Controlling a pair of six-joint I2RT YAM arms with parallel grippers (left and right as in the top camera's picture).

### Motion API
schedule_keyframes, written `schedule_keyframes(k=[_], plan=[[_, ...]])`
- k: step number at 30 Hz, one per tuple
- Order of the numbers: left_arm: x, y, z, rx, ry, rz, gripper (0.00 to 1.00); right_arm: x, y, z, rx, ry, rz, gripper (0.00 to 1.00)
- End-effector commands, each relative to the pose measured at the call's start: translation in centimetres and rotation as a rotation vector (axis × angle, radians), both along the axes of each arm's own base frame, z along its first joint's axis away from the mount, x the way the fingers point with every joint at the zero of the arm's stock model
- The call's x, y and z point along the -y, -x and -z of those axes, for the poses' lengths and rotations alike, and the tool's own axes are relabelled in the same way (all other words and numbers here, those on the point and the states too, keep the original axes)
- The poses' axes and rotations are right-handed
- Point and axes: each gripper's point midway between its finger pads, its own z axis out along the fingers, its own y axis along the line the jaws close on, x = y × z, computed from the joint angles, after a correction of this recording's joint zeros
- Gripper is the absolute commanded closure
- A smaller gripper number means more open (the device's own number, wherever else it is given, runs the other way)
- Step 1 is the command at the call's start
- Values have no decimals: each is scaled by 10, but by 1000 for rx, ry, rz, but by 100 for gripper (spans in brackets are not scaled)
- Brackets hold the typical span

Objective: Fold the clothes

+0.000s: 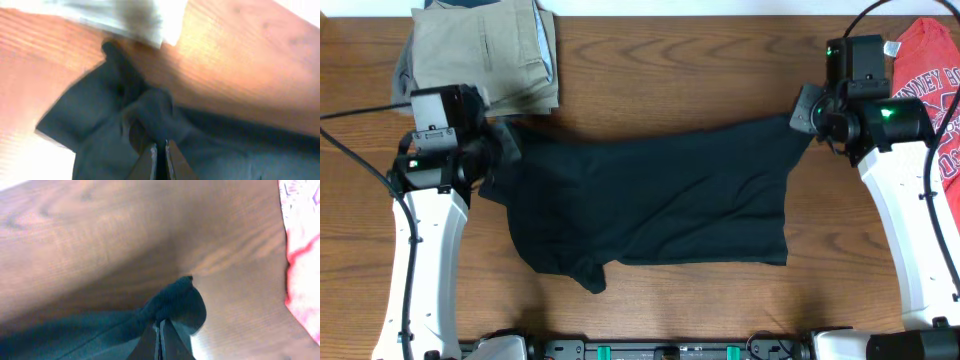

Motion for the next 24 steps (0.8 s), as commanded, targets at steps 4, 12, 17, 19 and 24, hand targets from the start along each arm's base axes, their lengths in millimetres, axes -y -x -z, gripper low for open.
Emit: schedule_keyframes(k=[4,12,17,19,24], plan=[[-4,-44,-49,249,46,-62,94,23,-36,-29,181,45,15,99],[20,-81,-117,565,57,-3,94,48,-50,-45,268,49,76,99],[48,-92,-113,581,66,51,94,48,-52,-37,245,62,62,99],[48,-99,-101,559,44,28,94,50,-52,-32,229,70,68,99],[26,-119,-62,486,-43,-88,94,59,-51,-18,182,110,102,99]])
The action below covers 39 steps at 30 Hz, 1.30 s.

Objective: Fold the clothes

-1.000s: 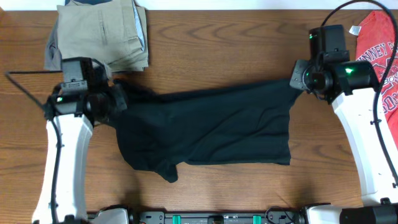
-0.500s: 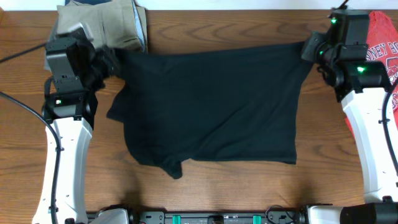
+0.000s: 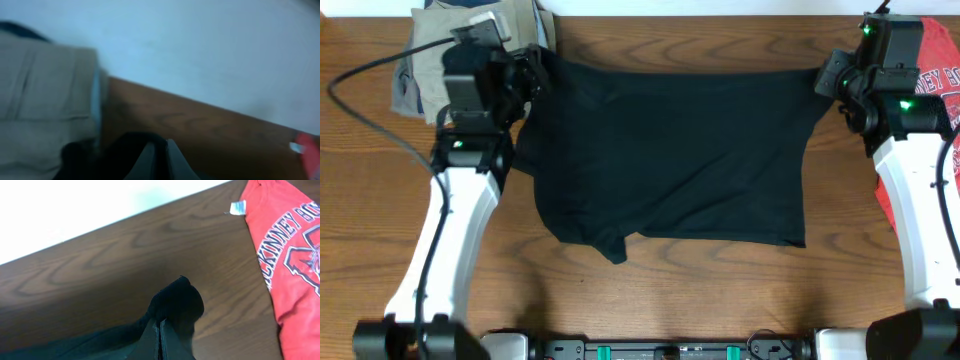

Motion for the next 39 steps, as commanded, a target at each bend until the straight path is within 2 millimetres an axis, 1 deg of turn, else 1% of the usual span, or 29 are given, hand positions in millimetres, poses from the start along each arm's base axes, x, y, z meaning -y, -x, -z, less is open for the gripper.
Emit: schedule_keyframes(k=[1,2,5,10,15,17,20,24,26,30,34,39], plan=[[-30,-16,18,-23,-55,-156,94,17,0,10,-36,63,52,99],[-37,-21,26,-34,-73,-196,94,19,-1,14,-48,71,60,99],[-48,-30,42,-48,-104,-254,94,24,-3,27,-80,78,72,99],[-48,-44,59,-44,-104,-258,94,28,-12,48,-114,76,82,99],[-48,-50,91,-105,-114,-255,94,28,-18,71,-164,76,79,99],[-48,-50,100,-127,-117,-253,94,27,-19,79,-182,77,78,99],[-48,-49,105,-142,-119,-252,94,28,-18,84,-196,69,87,99],[-42,-47,101,-140,-103,-217,94,27,-15,83,-201,65,87,99],[-34,-44,100,-151,-85,-178,94,26,-12,85,-218,59,91,99],[-22,-33,107,-209,-56,-112,94,26,1,93,-274,44,107,99],[-23,-12,121,-318,-70,-103,94,25,16,101,-334,19,140,99],[-24,13,133,-428,-97,-93,94,17,33,111,-413,-37,138,99]])
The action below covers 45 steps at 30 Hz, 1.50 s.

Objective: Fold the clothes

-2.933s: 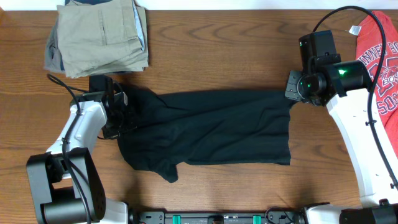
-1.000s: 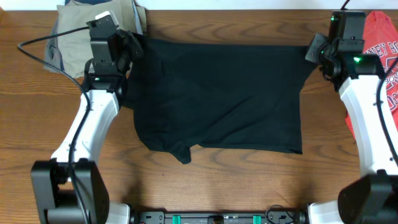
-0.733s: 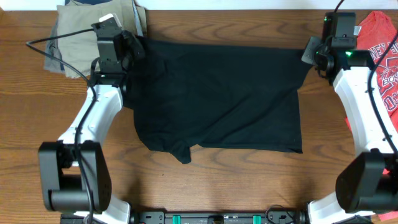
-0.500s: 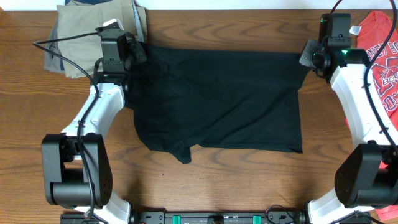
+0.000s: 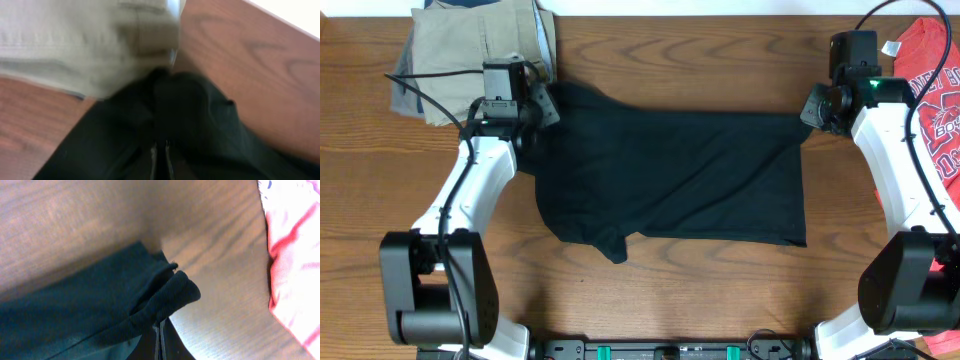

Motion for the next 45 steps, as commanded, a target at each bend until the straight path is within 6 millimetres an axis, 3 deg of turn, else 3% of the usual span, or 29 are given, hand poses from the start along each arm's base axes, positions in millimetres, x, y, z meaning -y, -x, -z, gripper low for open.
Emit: schedule_keyframes(k=[1,13,17,20,23,30,31,32,35,37,40,45], plan=[[-4,7,-11,-5,-13,3,94,2,7,-1,-13,-29,41,99],[-11,46,29,-191,-52,-12,93,-5,24,12,-88,-66,28,99],[-12,54,38,-221,-55,-13,93,-6,33,31,-120,-67,28,99],[-12,54,42,-232,-55,-12,83,-6,38,49,-132,-67,28,99],[-12,56,51,-255,-66,2,84,-6,43,63,-139,-67,29,99],[-17,70,79,-364,-94,-4,89,-5,47,72,-145,-63,30,97],[-17,71,82,-373,-93,-4,89,-5,47,72,-145,-63,29,94],[-17,72,83,-377,-94,-3,89,-5,47,72,-146,-63,30,81],[-17,73,83,-381,-94,-3,89,-5,49,73,-152,-62,30,19],[-17,73,82,-380,-93,-3,91,-5,50,73,-157,-62,30,4],[-16,72,75,-364,-89,-1,94,-5,50,73,-159,-63,30,1],[-10,65,42,-264,-69,24,94,-14,43,72,-138,-93,-34,4]])
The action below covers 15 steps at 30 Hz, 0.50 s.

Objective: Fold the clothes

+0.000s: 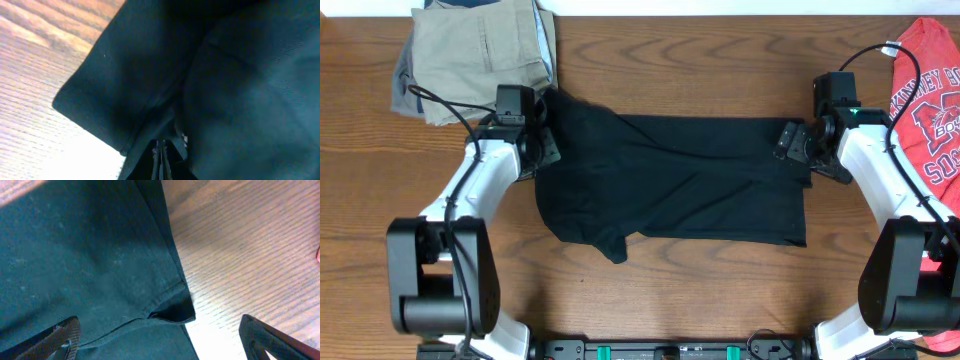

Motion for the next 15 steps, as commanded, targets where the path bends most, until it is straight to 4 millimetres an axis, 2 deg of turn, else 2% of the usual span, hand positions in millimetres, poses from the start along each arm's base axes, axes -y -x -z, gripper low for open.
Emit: schedule_keyframes(k=[1,2,5,8,9,15], plan=[[7,-7,-35,104,30,43,94,-8,-6,-3,28,-52,-70,11],[15,-9,-42,131,65,69,94,-15,-10,-4,43,-84,-102,21],[43,-17,-54,186,163,144,94,-30,-20,-7,90,-158,-141,67],[63,-21,-48,189,186,201,94,-38,-25,-8,111,-175,-161,96],[68,-21,-44,182,186,215,94,-41,-25,-8,110,-175,-167,99],[94,-20,-10,121,189,274,94,-51,-21,3,79,-171,-193,99]])
